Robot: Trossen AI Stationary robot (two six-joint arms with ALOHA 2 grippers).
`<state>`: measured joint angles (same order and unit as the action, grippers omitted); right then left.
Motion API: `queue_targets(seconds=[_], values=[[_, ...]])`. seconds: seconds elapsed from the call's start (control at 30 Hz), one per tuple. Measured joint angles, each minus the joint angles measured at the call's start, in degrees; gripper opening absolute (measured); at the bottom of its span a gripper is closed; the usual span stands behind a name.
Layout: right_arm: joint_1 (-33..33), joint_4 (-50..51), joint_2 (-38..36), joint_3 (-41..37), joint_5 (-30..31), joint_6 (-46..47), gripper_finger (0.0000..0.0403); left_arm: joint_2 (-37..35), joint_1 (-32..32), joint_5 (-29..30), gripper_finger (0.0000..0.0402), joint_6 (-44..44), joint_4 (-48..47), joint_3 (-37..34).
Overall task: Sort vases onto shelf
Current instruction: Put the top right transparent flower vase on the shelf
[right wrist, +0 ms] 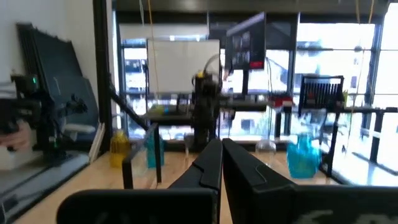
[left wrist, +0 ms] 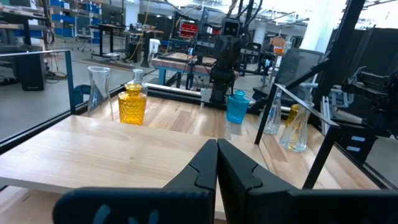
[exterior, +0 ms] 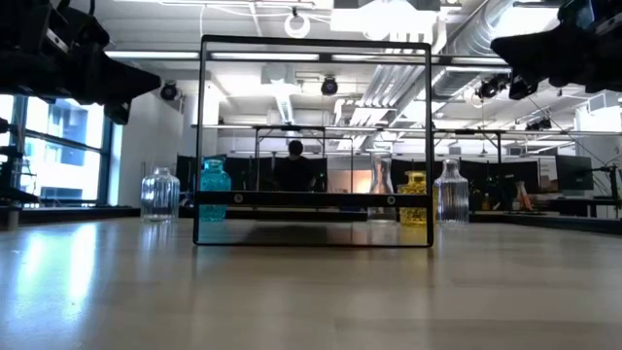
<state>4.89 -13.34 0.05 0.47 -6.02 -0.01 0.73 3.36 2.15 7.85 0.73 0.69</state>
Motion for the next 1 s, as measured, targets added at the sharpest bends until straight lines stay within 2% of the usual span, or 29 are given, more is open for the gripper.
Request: queue_targets(seconds=[0.17,0.43,0.63,0.83,1.0], values=[[0.0,-7.7,0.0,0.0,-1.4,0.0,0.0000,0.0,0.0,0.0,0.0001,0.0,0.0,0.0],[0.0,-7.4,5.1,4.9,-1.2,-2.0,0.0000,0.0,0.0,0.0,0.0001,0.0,0.0,0.0],[0.0,-3.5,16.4,14.4,-1.1,-5.3,0.0000,0.0,0.0,0.0,0.0001,0.0,0.0,0.0],[0.0,8.9,30.7,27.9,0.4,-8.0,0.0000,0.0,0.0,0.0,0.0001,-1.7,0.0,0.0],[0.0,18.1,40.0,37.9,4.8,-16.4,0.0000,0.0,0.0,0.0,0.0001,-2.6,0.0,0.0]])
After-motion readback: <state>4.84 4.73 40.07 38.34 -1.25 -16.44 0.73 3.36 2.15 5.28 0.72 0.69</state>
